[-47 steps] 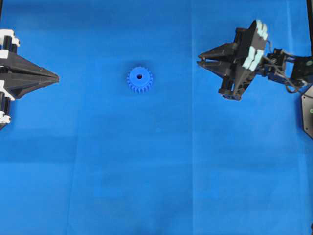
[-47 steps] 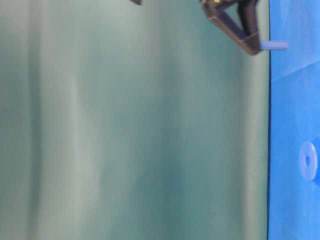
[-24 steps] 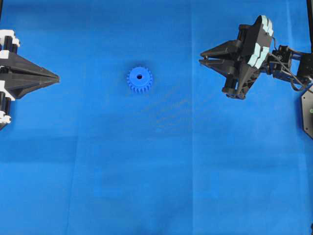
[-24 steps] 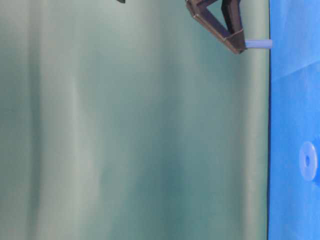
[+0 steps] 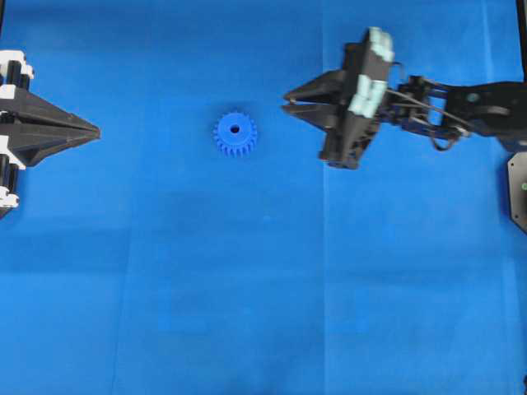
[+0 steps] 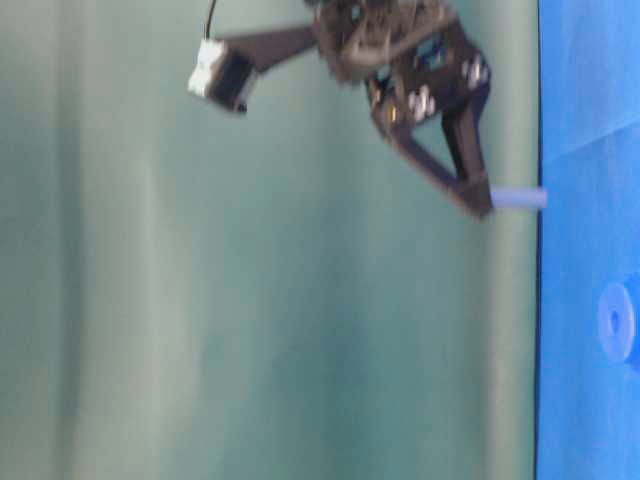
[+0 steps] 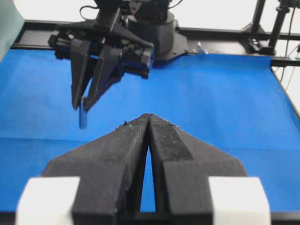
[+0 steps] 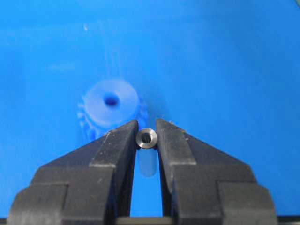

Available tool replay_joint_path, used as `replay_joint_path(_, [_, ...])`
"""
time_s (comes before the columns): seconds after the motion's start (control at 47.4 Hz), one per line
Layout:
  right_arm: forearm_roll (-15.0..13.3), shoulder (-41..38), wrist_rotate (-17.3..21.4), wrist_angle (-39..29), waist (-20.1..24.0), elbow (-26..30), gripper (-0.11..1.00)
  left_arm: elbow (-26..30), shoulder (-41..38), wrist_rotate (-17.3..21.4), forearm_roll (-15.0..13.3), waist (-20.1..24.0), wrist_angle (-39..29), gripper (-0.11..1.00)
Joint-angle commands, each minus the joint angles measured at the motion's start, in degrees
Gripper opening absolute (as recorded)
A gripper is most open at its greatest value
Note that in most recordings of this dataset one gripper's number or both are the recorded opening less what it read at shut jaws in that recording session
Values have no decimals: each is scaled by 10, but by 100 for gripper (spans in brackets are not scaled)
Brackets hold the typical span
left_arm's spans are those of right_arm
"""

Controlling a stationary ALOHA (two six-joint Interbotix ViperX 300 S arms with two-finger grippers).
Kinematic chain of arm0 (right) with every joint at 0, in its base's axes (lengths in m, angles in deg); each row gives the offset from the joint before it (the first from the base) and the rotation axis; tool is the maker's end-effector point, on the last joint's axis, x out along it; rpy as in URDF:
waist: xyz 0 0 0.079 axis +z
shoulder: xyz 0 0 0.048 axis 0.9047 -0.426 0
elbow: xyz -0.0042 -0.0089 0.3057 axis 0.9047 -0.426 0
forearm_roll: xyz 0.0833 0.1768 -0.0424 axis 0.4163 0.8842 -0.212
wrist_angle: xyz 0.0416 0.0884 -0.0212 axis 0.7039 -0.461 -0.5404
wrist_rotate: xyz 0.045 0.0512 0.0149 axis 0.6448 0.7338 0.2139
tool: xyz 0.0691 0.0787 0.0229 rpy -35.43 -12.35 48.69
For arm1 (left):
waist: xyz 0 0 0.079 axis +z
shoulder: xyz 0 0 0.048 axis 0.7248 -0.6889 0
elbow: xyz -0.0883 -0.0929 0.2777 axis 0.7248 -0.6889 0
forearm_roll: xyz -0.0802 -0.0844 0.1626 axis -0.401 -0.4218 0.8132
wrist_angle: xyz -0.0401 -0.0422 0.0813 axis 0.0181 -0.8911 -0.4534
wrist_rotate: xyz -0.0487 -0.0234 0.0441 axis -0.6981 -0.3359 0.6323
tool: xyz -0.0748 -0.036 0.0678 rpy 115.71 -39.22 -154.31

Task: Insert the shaft placed at a random location into the center hole of the small gear at another random location.
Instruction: 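Carry the held shaft left toward the blue gear with the right gripper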

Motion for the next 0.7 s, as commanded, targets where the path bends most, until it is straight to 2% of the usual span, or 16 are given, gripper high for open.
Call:
replay_joint_path(0.0, [1, -10, -1, -4, 4, 37, 3, 4, -4, -1, 1, 1, 3, 0])
replay_joint_path(0.359, [1, -76, -1, -23, 28, 125, 3, 4, -4, -1, 0, 1, 3, 0])
replay_joint_path(0.676, [0, -96, -1, -24, 33, 147, 3, 4, -4, -1, 0, 1, 3, 0])
